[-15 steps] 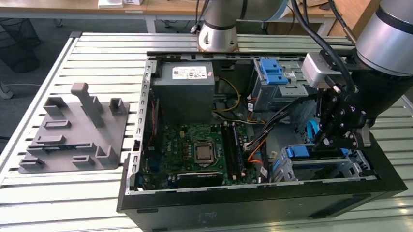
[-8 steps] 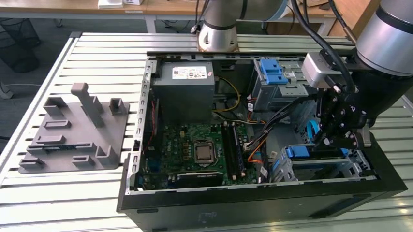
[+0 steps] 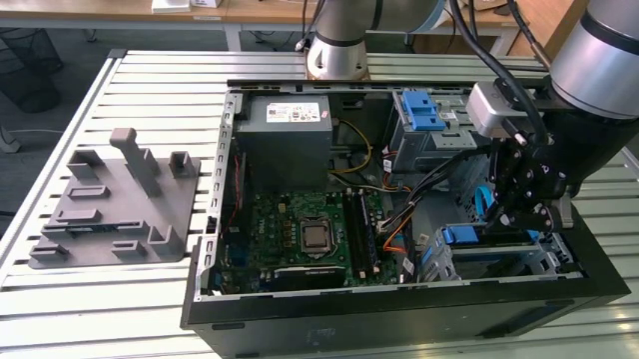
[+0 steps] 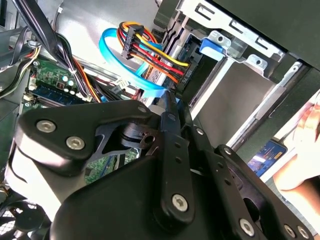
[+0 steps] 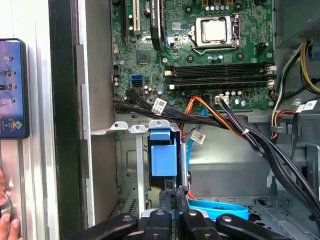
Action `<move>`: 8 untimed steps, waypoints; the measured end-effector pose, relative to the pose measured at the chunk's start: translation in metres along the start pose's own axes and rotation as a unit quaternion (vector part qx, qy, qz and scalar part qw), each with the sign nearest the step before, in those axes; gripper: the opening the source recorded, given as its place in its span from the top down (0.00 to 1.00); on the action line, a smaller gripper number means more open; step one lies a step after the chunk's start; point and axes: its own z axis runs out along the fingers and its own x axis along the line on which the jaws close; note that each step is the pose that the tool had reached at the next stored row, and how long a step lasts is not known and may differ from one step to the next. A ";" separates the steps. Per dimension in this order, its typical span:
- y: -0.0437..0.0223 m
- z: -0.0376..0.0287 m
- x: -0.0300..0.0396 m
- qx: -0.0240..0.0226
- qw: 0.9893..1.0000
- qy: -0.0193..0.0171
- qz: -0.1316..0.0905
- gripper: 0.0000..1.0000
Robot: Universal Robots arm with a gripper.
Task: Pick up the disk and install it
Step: 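Insert the second disk wire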
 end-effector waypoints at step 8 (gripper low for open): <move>0.0000 -0.0008 0.0001 0.000 1.000 -0.003 0.000 0.84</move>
